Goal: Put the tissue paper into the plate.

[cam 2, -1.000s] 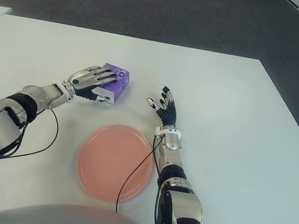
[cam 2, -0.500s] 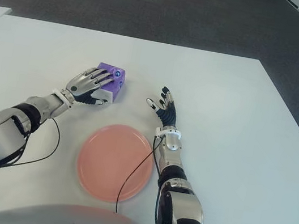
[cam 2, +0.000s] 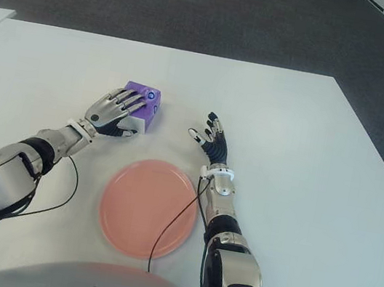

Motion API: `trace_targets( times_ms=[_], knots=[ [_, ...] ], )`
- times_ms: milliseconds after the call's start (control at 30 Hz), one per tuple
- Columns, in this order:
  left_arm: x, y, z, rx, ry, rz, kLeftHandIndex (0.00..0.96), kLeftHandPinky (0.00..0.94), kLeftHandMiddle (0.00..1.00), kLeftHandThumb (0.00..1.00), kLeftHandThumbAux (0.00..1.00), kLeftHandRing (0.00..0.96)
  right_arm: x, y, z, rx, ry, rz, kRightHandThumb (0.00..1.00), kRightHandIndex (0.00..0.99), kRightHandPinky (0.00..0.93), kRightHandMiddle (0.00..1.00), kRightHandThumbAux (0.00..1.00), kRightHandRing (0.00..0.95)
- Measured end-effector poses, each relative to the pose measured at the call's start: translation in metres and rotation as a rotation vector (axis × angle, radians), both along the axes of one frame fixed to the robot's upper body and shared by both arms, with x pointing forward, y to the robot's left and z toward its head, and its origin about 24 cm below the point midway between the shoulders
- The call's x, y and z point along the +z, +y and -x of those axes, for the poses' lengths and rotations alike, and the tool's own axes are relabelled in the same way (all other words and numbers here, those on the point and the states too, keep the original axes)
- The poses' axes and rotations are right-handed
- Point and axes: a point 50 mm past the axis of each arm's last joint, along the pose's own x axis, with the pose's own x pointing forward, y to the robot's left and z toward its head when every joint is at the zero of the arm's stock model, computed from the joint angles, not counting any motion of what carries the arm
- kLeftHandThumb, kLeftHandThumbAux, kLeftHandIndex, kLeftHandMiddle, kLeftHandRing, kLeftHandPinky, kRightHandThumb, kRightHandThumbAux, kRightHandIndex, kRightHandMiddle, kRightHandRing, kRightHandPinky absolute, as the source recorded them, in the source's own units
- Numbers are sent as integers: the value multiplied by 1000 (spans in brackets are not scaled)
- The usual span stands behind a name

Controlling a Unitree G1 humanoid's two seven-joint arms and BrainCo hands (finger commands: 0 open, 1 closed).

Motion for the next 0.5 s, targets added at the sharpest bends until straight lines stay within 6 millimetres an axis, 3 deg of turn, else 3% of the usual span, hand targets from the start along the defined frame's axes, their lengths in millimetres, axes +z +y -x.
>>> trace_targets(
  times_ms=[500],
  knots=[
    [-5, -3, 2, 8, -9, -33, 0, 0, 0, 398, 369, 0, 0, -1, 2, 11, 0, 0, 45, 11, 0, 0, 669, 0]
  ],
)
